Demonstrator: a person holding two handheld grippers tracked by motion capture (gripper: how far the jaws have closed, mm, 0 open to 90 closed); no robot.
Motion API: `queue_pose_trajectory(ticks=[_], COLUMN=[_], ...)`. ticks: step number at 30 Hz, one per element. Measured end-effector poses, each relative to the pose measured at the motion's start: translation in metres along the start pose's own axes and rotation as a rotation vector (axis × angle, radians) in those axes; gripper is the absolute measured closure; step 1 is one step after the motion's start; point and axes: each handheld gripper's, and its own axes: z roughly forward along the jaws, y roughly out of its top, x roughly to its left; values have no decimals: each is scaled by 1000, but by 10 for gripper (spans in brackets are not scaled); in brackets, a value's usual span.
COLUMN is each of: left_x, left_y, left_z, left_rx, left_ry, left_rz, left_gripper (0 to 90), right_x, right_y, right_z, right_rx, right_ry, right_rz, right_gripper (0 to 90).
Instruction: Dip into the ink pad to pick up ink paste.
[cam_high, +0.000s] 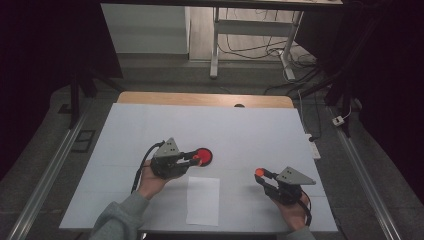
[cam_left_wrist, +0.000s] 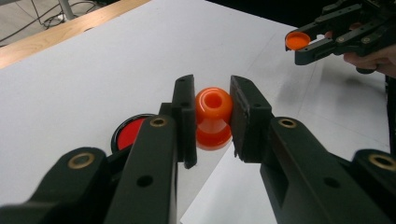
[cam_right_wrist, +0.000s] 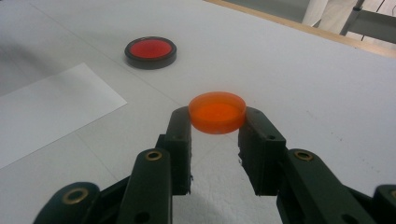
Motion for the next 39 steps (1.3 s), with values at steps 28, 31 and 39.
queue_pose_trajectory(ticks=[28, 31, 39], left_x=[25, 29, 34], left_y=[14, 14, 13], left_z=[20, 23, 29], left_rx=[58, 58, 62], left_ry=[30, 31, 30], left_rz=[-3, -9, -16], left_gripper=[728, 728, 728], right_x=[0, 0, 0], right_y=[1, 1, 1], right_z=[-1, -2, -2], right_rx=[-9, -10, -9], right_ry=[-5, -8, -12], right_rz=[0, 0, 3], right_gripper=[647, 647, 646])
